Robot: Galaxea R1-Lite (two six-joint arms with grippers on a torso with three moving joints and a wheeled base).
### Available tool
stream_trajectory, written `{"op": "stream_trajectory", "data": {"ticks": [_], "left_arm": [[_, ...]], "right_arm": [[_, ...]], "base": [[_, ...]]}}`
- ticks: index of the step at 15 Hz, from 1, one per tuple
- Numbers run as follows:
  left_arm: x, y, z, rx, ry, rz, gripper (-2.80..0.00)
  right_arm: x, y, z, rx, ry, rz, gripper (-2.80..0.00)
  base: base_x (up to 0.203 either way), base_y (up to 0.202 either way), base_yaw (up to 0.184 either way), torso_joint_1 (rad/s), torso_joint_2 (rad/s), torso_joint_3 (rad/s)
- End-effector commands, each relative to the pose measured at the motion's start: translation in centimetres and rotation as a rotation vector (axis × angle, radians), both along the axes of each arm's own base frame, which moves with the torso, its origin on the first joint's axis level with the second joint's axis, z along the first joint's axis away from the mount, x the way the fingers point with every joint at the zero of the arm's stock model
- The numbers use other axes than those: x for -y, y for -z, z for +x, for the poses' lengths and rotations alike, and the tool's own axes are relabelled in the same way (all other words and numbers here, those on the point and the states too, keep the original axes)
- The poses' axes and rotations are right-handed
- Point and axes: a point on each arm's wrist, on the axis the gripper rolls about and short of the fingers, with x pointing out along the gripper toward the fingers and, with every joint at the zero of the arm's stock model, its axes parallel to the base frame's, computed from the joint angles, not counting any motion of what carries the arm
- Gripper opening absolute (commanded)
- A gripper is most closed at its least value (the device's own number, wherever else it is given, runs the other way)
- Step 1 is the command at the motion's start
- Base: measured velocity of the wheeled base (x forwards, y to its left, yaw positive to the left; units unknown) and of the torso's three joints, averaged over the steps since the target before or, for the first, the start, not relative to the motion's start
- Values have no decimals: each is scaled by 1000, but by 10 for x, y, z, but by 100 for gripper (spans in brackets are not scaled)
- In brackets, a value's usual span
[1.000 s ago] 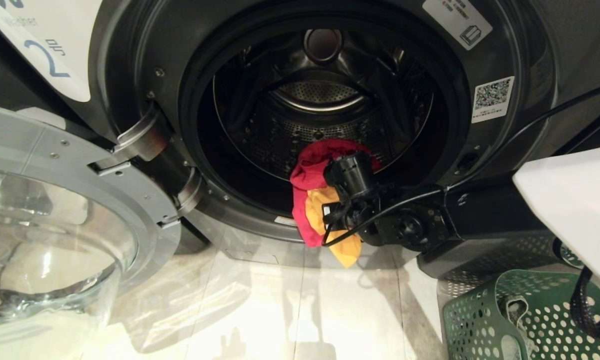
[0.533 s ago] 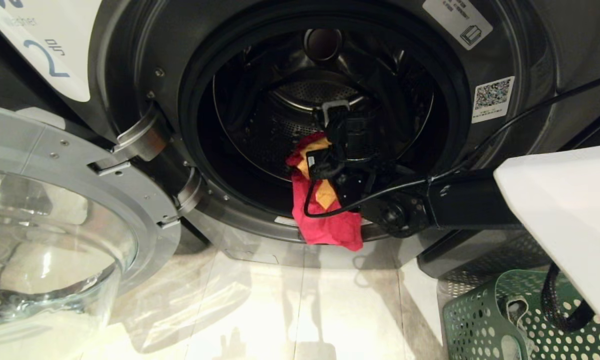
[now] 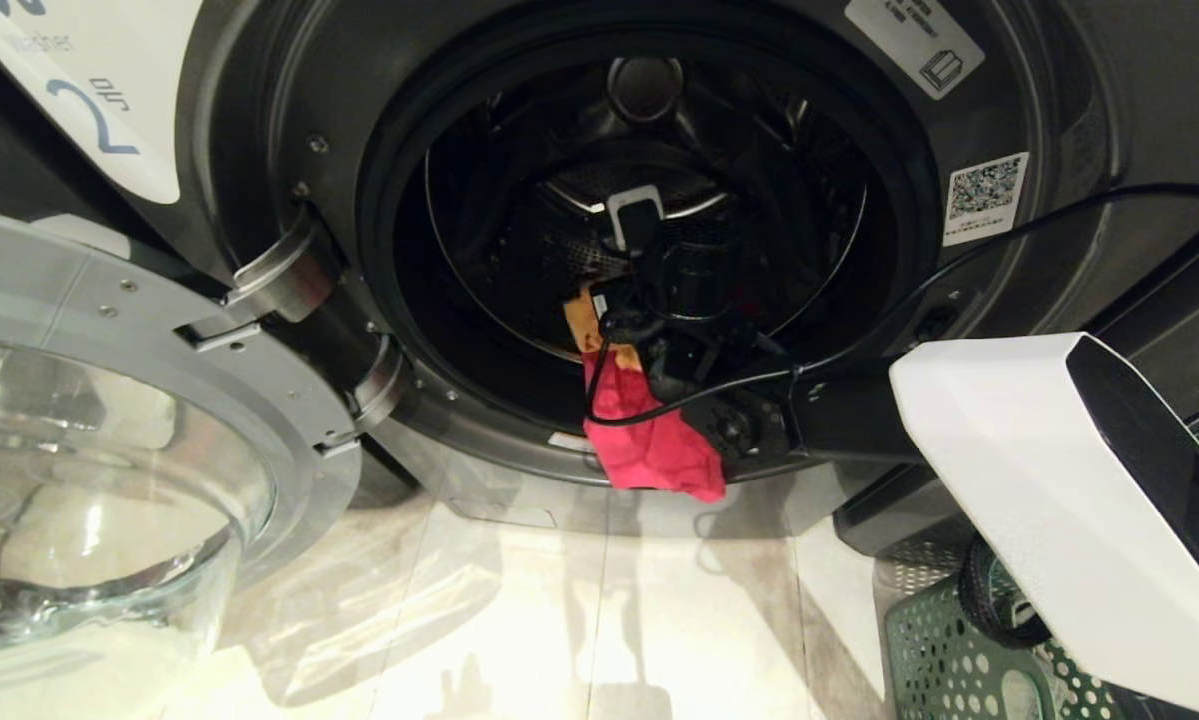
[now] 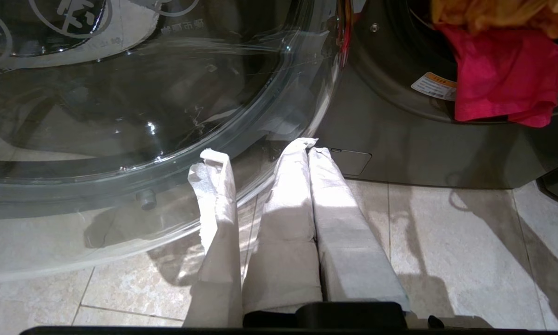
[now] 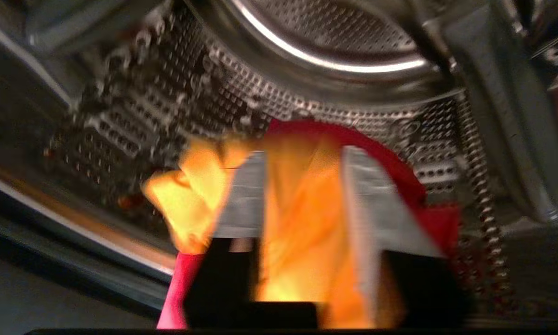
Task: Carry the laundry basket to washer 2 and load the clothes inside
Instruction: Place the clothes into the washing machine
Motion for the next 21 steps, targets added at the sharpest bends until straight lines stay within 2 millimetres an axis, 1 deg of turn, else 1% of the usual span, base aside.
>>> {"op": "stream_trajectory", "data": {"ticks": [1, 2, 3, 4, 6, 8, 9, 11, 12, 13, 15, 16, 17, 18, 20, 21], "left_arm": [[0, 11, 3, -41, -1, -1, -280], [0, 11, 3, -40, -1, -1, -280], [0, 11, 3, -39, -1, -1, -280], [0, 11, 3, -41, -1, -1, -280], [0, 11, 3, -41, -1, -1, -280], [0, 11, 3, -40, -1, -1, -280], [0, 11, 3, -39, -1, -1, -280], [0, 11, 3, -41, -1, -1, -280], [0, 11, 3, -40, -1, -1, -280], [0, 11, 3, -41, -1, -1, -280], [0, 11, 3, -39, -1, -1, -280], [0, 11, 3, -41, -1, -1, -280], [0, 11, 3, -41, -1, -1, -280], [0, 11, 3, -39, -1, -1, -280], [0, 11, 3, -41, -1, -1, -280], [0, 11, 3, -41, -1, -1, -280]], "right_arm": [[1, 12, 0, -35, 2, -10, 0], [3, 16, -2, -57, -1, -11, 0], [7, 15, -7, -77, -4, -6, 0], [10, 8, -11, -82, -8, 14, 0], [19, -17, -29, -82, -23, 65, 0], [32, -26, -59, -145, -46, 63, 0], [41, -26, -79, -193, -62, 55, 0], [65, -23, -127, -298, -110, 34, 0], [78, -16, -154, -371, -143, 18, 0], [90, -5, -179, -450, -170, 0, 0], [117, 11, -222, -585, -204, -13, 0], [132, 16, -240, -651, -202, -21, 0], [147, 25, -255, -739, -177, -58, 0], [166, 34, -272, -843, -131, -88, 0], [201, 49, -297, -993, -9, -64, 0], [220, 57, -304, -1052, 83, -38, 0]], "base": [[0, 0, 0, 0, 0, 0], [0, 0, 0, 0, 0, 0], [0, 0, 0, 0, 0, 0], [0, 0, 0, 0, 0, 0], [0, 0, 0, 0, 0, 0], [0, 0, 0, 0, 0, 0], [0, 0, 0, 0, 0, 0], [0, 0, 0, 0, 0, 0], [0, 0, 0, 0, 0, 0], [0, 0, 0, 0, 0, 0], [0, 0, 0, 0, 0, 0], [0, 0, 0, 0, 0, 0], [0, 0, 0, 0, 0, 0], [0, 0, 0, 0, 0, 0], [0, 0, 0, 0, 0, 0], [0, 0, 0, 0, 0, 0]]}}
